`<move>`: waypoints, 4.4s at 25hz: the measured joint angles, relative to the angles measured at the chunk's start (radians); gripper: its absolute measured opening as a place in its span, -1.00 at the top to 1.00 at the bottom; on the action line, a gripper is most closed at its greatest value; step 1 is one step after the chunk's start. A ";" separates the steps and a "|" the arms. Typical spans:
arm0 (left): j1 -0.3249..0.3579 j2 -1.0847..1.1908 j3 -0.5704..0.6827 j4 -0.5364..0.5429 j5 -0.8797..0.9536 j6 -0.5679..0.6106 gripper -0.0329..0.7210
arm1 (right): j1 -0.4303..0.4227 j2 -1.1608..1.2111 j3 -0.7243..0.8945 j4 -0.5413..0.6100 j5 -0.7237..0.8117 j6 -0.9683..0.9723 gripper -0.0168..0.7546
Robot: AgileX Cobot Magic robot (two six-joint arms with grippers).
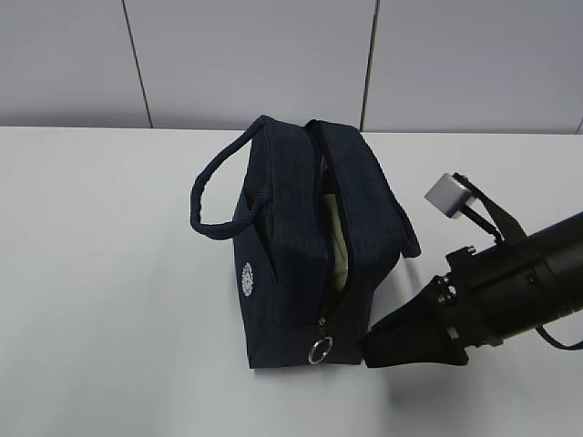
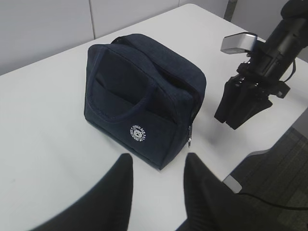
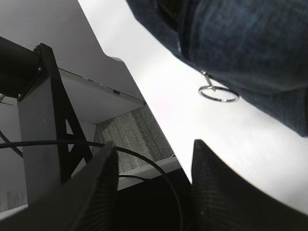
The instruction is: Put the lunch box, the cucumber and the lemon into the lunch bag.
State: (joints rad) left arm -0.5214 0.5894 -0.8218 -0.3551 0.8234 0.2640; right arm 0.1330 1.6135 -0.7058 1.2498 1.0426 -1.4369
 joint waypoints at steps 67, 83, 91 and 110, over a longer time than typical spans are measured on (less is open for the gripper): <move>0.000 0.000 0.000 -0.003 0.000 -0.008 0.28 | 0.148 0.227 -0.036 0.271 0.093 -0.043 -0.04; 0.000 0.000 0.000 -0.003 0.000 -0.008 0.28 | 0.148 0.227 -0.036 0.317 -0.014 -0.056 0.28; 0.000 0.000 0.000 -0.001 0.000 -0.008 0.28 | 0.206 0.227 -0.036 0.341 -0.165 -0.059 0.32; 0.000 0.000 0.000 0.003 0.000 -0.008 0.28 | 0.341 -0.121 0.091 0.459 -0.600 -0.073 0.45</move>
State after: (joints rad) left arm -0.5214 0.5894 -0.8218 -0.3521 0.8234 0.2561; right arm 0.4738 1.4925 -0.6148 1.7092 0.4424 -1.5096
